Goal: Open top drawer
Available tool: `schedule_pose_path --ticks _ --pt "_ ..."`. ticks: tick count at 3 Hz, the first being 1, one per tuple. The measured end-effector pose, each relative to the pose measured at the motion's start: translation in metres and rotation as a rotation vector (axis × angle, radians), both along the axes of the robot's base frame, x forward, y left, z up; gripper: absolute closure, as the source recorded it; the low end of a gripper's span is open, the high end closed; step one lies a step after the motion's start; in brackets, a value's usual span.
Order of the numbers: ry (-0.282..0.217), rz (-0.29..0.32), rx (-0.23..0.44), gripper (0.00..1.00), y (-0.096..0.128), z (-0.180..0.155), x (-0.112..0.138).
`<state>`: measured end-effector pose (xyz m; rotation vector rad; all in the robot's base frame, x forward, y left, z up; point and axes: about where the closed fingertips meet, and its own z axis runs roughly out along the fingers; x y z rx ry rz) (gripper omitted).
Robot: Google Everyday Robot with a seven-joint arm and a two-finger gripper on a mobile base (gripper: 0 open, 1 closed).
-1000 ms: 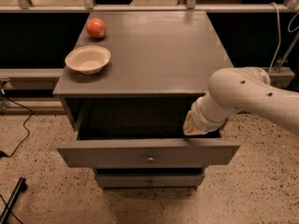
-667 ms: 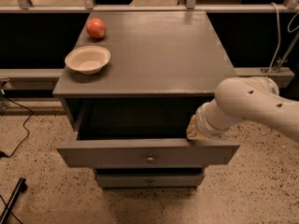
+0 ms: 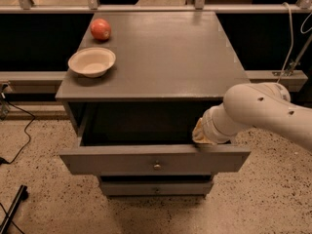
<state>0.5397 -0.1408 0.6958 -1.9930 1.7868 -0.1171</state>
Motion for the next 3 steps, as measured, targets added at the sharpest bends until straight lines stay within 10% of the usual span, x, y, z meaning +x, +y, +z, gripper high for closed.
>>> schedule_pose_path --ticks 3 --pt "0.043 0.006 0.029 1.00 0.002 -0.025 0.017"
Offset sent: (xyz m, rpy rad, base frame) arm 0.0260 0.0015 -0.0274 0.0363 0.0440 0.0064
